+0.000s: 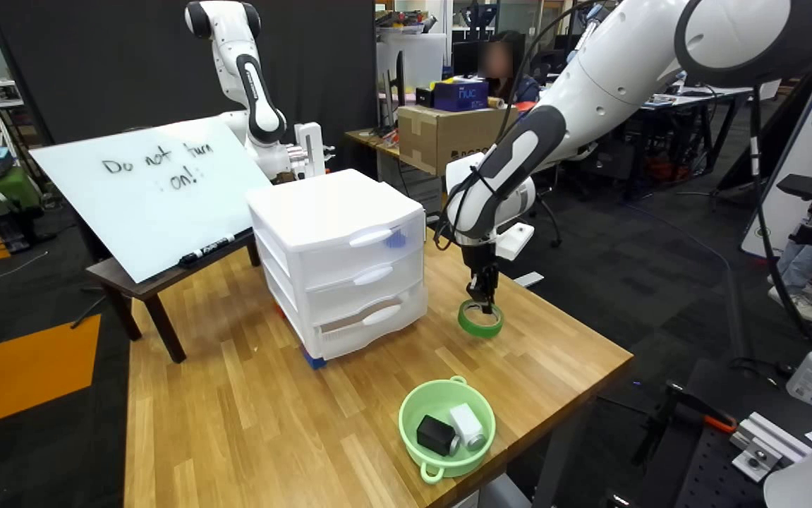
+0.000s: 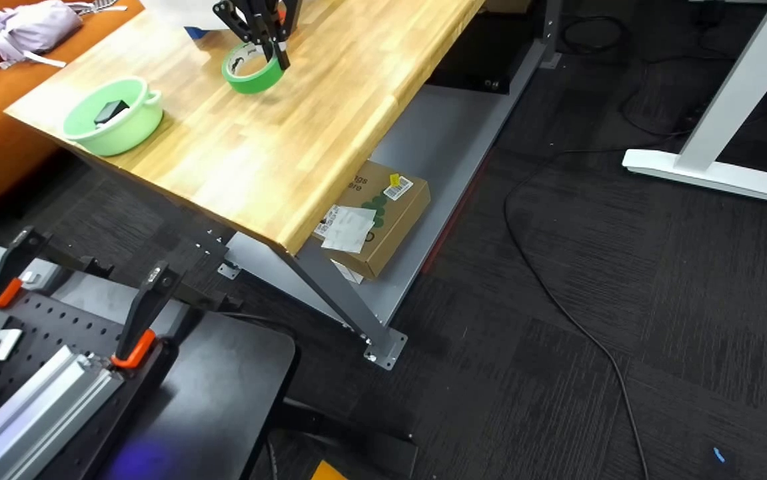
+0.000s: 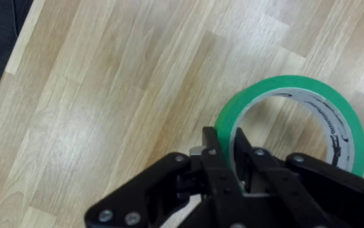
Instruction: Move the green tape forward and the light-green bowl to the left
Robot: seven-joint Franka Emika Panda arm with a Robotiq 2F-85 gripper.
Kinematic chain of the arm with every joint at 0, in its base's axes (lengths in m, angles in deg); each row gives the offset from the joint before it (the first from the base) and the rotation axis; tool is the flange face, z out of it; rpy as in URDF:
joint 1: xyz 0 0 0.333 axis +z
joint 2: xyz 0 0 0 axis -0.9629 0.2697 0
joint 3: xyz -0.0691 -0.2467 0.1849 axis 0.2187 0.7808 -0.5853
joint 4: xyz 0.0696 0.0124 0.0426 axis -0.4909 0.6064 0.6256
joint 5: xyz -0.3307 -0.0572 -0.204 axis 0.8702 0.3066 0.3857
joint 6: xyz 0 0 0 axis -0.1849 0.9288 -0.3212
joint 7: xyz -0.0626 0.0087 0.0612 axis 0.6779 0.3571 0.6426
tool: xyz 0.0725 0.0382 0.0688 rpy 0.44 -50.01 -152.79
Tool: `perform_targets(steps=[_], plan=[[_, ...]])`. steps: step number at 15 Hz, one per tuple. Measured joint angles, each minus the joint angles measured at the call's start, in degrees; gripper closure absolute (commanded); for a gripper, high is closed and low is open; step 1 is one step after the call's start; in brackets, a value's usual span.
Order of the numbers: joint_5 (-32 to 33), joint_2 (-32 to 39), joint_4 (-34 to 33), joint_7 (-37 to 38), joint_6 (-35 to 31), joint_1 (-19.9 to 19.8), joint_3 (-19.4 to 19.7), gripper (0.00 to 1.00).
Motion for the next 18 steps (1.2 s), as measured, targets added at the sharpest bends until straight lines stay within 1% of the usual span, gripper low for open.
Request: perform_targets(steps=[4, 10, 14, 18], plan=[[0.5, -2.3, 5.6, 1.5, -4.3, 1.8, -0.1, 0.96], [3.5, -6.7, 13.8, 5.4, -10.9, 5.7, -0.2, 0.96], [5.1, -9.9, 17.5, 7.0, -12.2, 6.6, -0.2, 0.96], [6.6, -11.8, 19.1, 7.6, -12.2, 7.1, -0.2, 0.96]])
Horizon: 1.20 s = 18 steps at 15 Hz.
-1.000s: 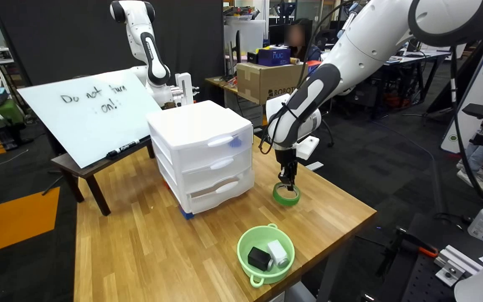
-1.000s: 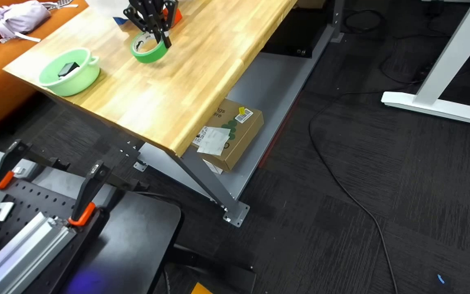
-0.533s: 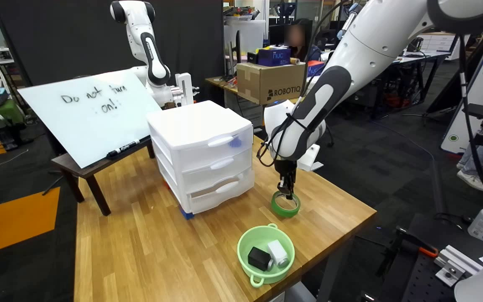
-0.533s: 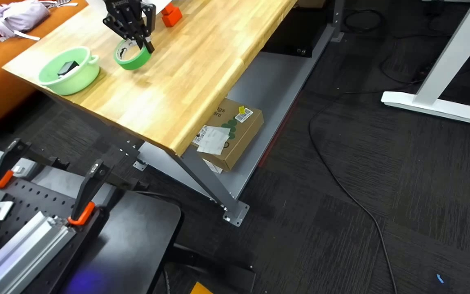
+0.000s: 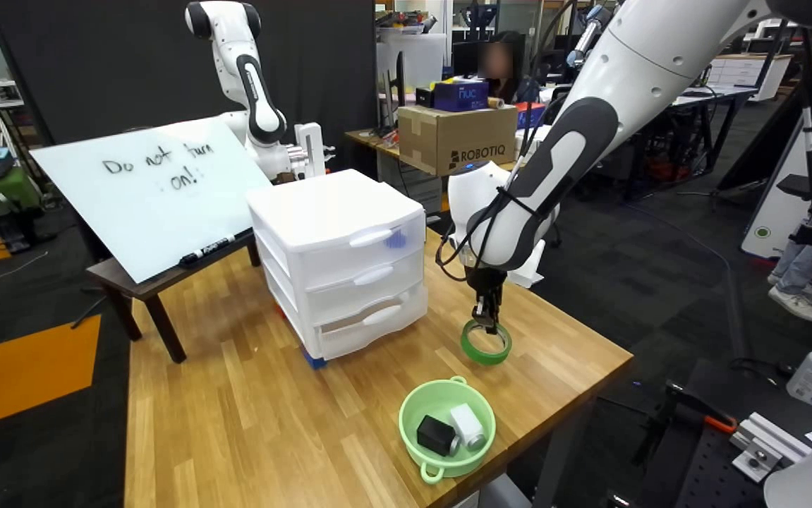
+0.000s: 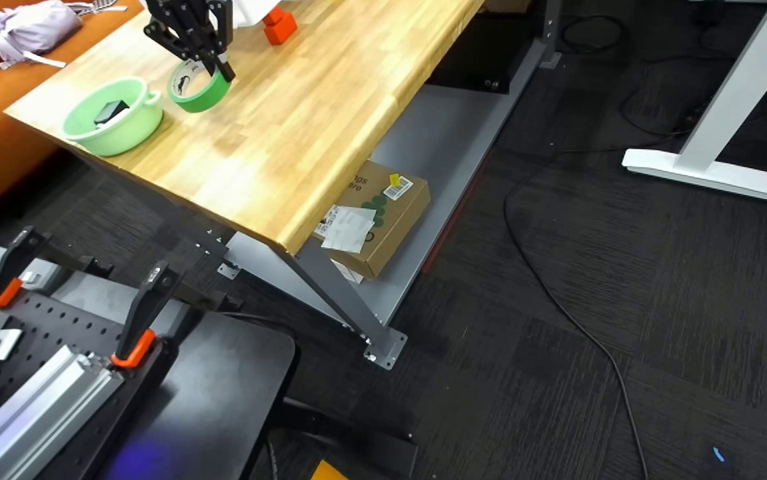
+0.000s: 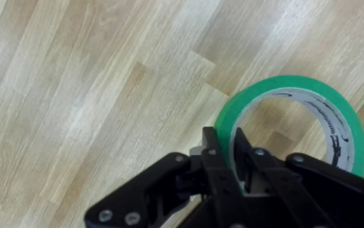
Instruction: Move the green tape forward and the light-green bowl to the left
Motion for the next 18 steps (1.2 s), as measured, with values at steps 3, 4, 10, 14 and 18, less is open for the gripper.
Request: perform_targets(steps=[3, 4, 10, 14, 18], plan=[[0.8, -0.2, 0.1, 0.7, 0.0, 0.5, 0.0, 0.96], [0.8, -0.2, 0.1, 0.8, 0.1, 0.5, 0.0, 0.96], [0.2, 2.3, 0.4, 0.7, 0.5, -1.0, 1.0, 0.96], [-1.3, 5.1, 0.5, 0.1, 0.5, -1.9, 0.7, 0.96], [-2.7, 5.0, 1.3, -0.7, 0.6, -2.1, 0.4, 0.96]])
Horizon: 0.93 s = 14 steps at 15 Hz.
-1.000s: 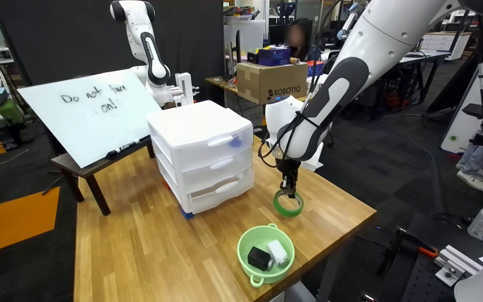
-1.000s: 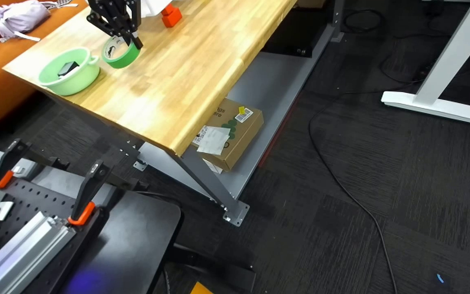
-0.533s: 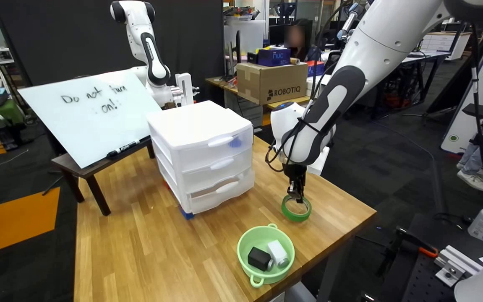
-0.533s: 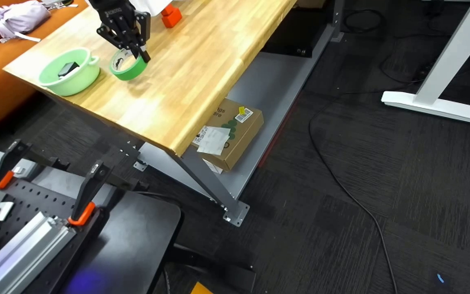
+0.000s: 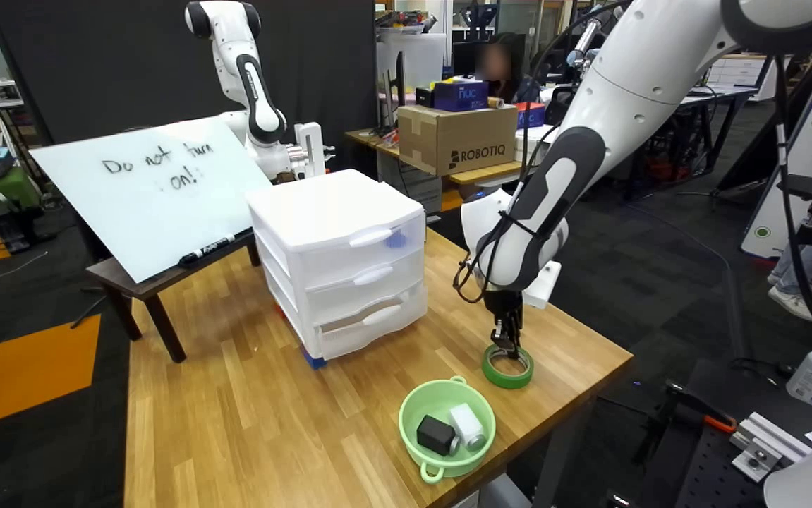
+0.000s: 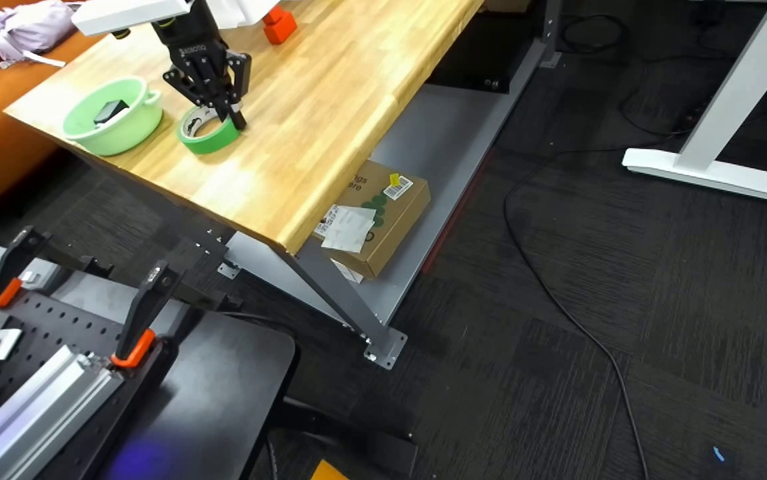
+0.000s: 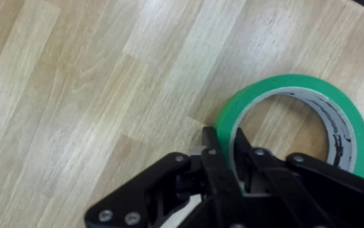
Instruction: Move the green tape forward and the light-green bowl to the left
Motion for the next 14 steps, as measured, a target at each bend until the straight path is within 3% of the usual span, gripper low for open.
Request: perform_targets(steps=[1, 3, 10, 11, 14], plan=[[-0.1, -0.1, 0.3, 0.0, 0.0, 0.0, -0.1, 0.6], [-0.7, -0.3, 0.8, 0.0, 0.0, 0.0, -0.2, 0.53], [-2.4, -0.3, 1.2, -0.4, -0.2, -0.1, -1.0, 0.04], [-2.4, -0.4, 1.2, -0.4, -0.2, 0.0, -1.0, 0.0], [-2.3, -0.9, 1.3, -0.2, -0.2, 0.2, -1.0, 0.0]])
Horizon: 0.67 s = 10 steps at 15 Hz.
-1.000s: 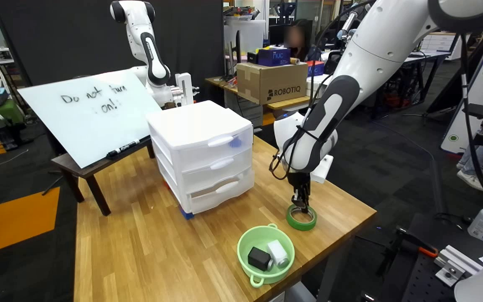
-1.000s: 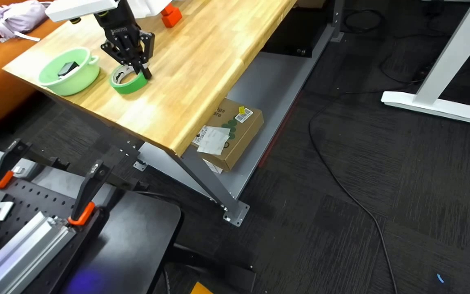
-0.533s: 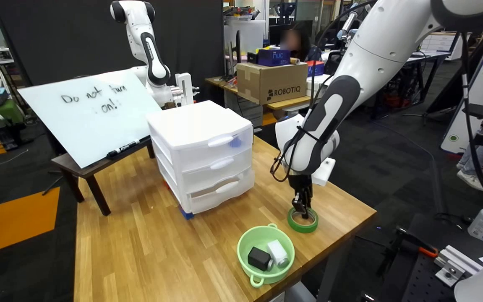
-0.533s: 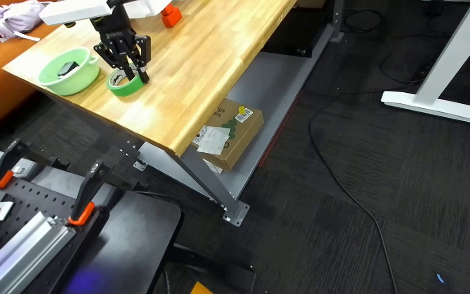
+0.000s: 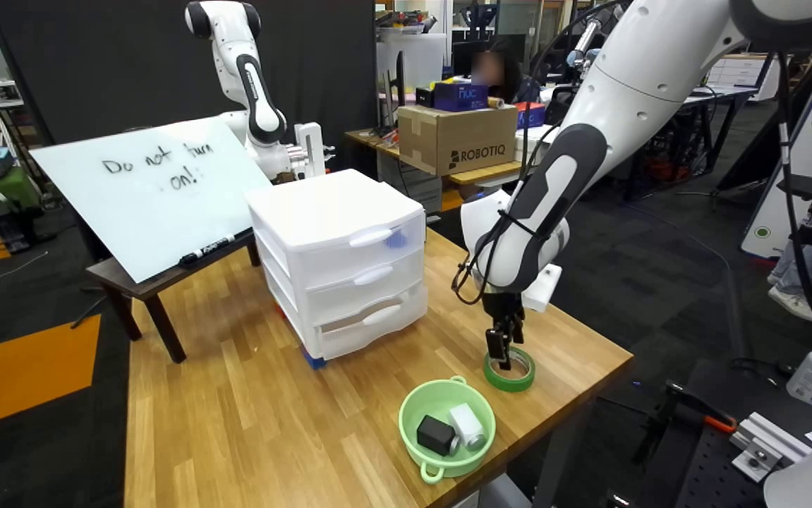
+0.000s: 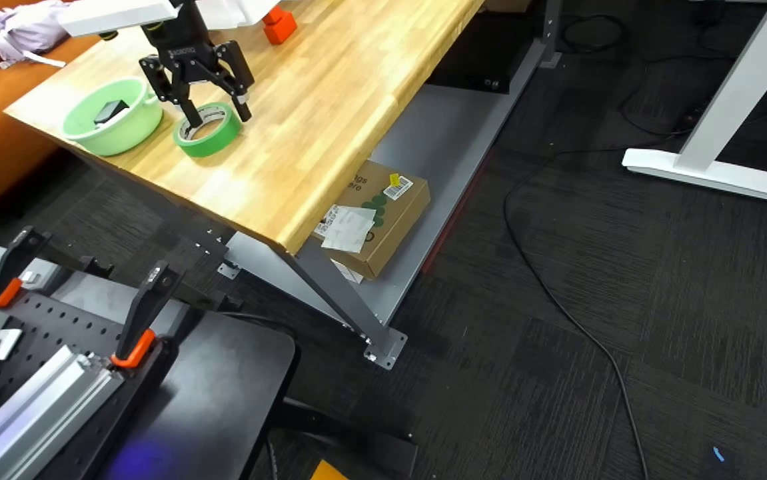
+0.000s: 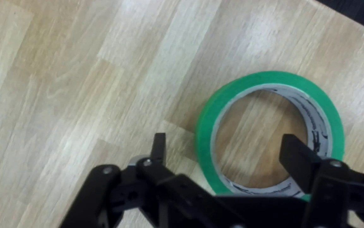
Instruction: Move the green tape forward and the light-green bowl to the left
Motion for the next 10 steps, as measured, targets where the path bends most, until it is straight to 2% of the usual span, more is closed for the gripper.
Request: perform_targets(steps=[10], plan=[[3.9, -3.2, 0.4, 0.6, 1.1, 4.6, -0.2, 0.0]])
